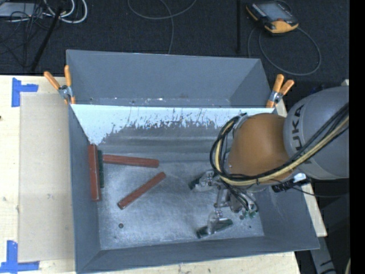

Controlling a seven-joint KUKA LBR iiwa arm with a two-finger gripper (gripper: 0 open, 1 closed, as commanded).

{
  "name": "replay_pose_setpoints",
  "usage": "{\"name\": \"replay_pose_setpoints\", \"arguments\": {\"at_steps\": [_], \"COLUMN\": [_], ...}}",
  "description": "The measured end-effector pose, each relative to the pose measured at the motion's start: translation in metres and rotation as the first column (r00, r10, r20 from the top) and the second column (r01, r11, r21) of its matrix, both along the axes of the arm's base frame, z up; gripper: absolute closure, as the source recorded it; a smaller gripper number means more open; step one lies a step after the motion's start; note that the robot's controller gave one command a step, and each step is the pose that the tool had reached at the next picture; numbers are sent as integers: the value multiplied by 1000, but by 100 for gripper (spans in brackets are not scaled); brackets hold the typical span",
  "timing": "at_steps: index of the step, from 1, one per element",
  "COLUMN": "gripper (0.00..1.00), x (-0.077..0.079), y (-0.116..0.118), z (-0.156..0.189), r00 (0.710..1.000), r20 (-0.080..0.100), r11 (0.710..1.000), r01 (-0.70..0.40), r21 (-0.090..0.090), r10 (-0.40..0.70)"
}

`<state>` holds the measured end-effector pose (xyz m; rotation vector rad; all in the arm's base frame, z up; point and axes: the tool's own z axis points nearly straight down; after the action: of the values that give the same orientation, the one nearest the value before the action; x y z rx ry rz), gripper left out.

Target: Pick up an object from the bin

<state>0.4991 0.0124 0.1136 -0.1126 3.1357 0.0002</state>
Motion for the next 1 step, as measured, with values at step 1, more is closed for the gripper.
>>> {"name": "replay_pose_setpoints", "arguments": {"at_steps": [1], "gripper": [100], "x": [-2], "y": [-1], "z": [-39], "r00": [998], "r20": [14], "r11": [998], "r01": [63], "r21": [1], "r10": [-63]}}
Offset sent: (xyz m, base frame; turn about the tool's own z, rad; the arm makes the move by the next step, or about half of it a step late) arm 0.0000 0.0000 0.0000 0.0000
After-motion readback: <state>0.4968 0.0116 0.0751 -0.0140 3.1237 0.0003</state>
